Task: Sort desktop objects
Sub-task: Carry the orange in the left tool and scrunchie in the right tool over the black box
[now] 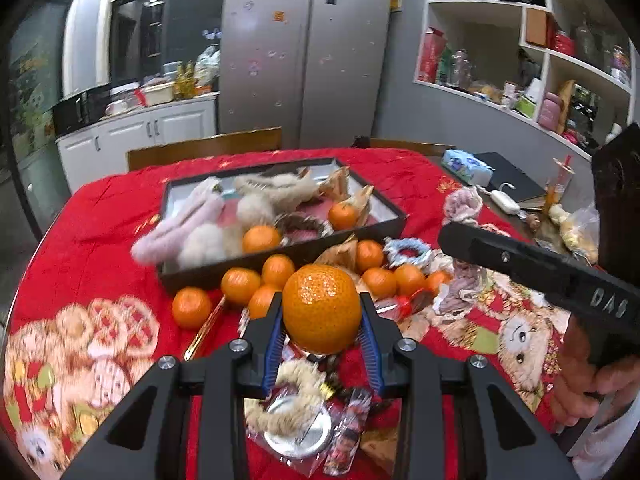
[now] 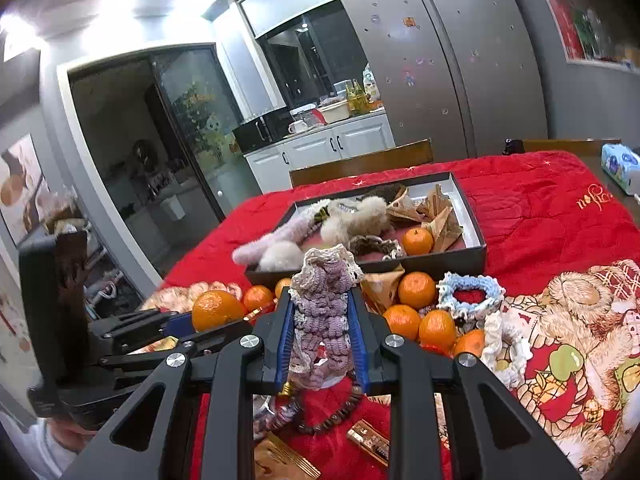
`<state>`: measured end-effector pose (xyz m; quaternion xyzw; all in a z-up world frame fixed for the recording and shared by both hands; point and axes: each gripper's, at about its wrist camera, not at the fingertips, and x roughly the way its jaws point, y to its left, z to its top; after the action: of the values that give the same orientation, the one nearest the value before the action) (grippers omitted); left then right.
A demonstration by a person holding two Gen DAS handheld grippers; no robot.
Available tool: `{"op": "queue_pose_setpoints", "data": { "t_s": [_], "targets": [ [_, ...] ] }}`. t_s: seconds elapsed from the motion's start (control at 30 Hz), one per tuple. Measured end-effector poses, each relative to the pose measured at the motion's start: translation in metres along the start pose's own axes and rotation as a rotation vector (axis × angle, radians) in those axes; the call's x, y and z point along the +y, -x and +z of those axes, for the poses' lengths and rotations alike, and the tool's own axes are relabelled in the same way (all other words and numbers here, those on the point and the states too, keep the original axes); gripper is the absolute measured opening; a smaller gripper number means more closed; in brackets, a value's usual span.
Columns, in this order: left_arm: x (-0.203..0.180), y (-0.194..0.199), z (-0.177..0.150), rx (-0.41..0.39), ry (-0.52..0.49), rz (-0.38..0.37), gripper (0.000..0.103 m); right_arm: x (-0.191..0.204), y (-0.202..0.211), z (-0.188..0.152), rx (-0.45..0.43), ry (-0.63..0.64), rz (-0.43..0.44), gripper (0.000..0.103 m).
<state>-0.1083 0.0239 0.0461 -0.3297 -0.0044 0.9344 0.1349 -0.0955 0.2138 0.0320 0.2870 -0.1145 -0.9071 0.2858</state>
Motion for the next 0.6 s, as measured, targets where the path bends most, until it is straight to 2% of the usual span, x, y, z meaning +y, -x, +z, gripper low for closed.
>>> {"op": "queue_pose_setpoints", "data": {
  "t_s": [0.13,0.33,0.43,0.6],
  "targets": [
    [-0.011,0.000,0.024,-0.025,-0.062,-0.013,0.035,-0.005,0.006,0.021,-0.001,-0.049,0.060,0.025],
    [-0.009,-0.011,0.058,-0.053,-0.072,-0.042,0.035,-0.003,0.011,0.054,-0.027,-0.015,0.016,0.025],
    [-0.007,-0.015,0.069,-0.064,-0.087,-0.032,0.035,-0.001,0.012,0.066,-0.044,0.012,-0.013,0.025],
    [-0.002,-0.031,0.095,-0.072,-0.092,-0.046,0.035,0.005,0.014,0.081,-0.071,0.052,-0.013,0.025]
  ]
}}
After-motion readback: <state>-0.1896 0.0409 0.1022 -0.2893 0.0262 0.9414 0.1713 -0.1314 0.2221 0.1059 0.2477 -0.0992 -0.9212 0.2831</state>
